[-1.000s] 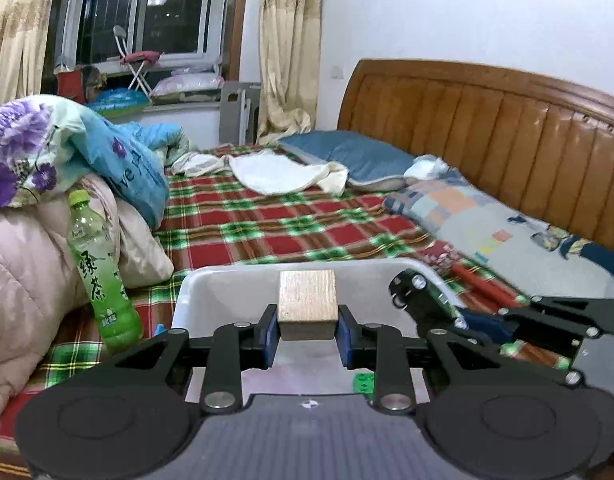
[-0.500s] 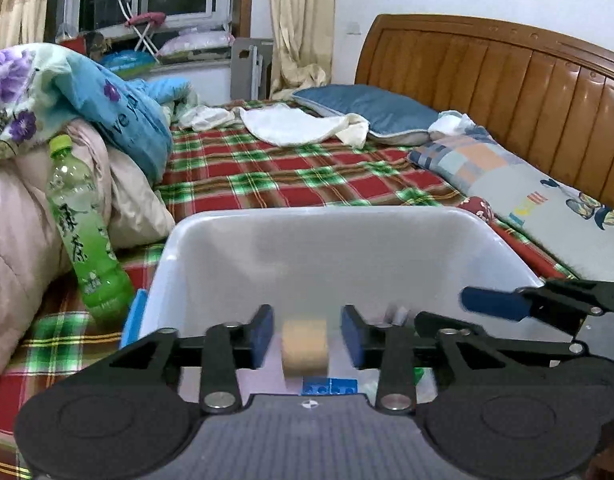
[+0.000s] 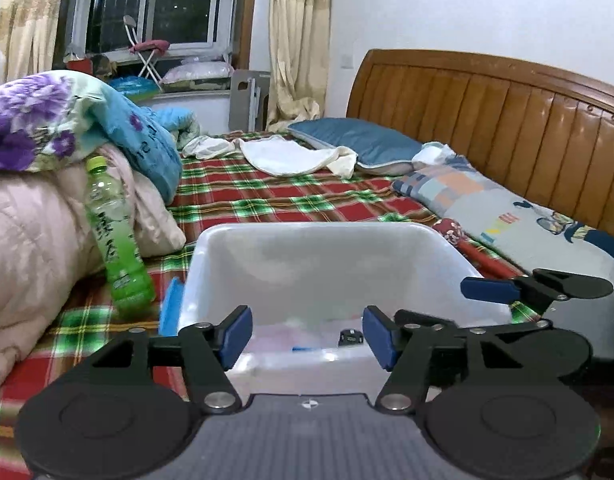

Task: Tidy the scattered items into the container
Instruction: 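Move both grippers back down to the remaining toys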

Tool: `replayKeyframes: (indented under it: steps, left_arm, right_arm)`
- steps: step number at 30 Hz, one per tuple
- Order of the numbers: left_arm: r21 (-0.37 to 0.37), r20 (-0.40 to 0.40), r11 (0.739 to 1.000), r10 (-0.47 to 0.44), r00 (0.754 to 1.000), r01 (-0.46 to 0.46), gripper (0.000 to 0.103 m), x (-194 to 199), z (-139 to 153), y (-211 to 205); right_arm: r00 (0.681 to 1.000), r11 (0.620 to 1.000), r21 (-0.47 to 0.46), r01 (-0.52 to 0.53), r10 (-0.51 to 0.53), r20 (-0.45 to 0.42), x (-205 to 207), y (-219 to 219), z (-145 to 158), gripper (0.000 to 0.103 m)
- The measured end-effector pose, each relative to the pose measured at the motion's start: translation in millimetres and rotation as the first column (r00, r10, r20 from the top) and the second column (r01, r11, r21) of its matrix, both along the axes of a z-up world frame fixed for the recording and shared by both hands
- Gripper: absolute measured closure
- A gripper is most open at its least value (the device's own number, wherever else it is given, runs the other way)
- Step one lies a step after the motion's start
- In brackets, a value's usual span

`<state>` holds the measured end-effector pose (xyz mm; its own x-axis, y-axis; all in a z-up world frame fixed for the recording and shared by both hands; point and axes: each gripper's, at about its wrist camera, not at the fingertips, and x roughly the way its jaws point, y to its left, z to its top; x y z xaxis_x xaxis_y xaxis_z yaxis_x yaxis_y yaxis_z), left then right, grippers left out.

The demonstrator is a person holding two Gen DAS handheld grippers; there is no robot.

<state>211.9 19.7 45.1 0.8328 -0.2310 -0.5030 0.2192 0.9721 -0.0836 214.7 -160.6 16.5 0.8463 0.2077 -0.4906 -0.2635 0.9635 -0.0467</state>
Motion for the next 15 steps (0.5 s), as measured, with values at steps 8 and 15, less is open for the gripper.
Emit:
replayKeyframes:
  steps: [8, 15]
  left_arm:
    - [0.018, -0.024, 1.000, 0.021, 0.999, -0.021, 0.035, -45, -22, 20]
    - [0.008, -0.113, 0.999, 0.034, 0.993, -0.033, 0.035, -76, -62, 32]
  right_arm:
    - [0.999, 0.999, 0.032, -0.029, 0.027, 0.042, -48, -7, -12, 0.022]
    - [0.996, 0.997, 0.030, -0.075, 0.073, 0.041, -80, -7, -31, 0.023]
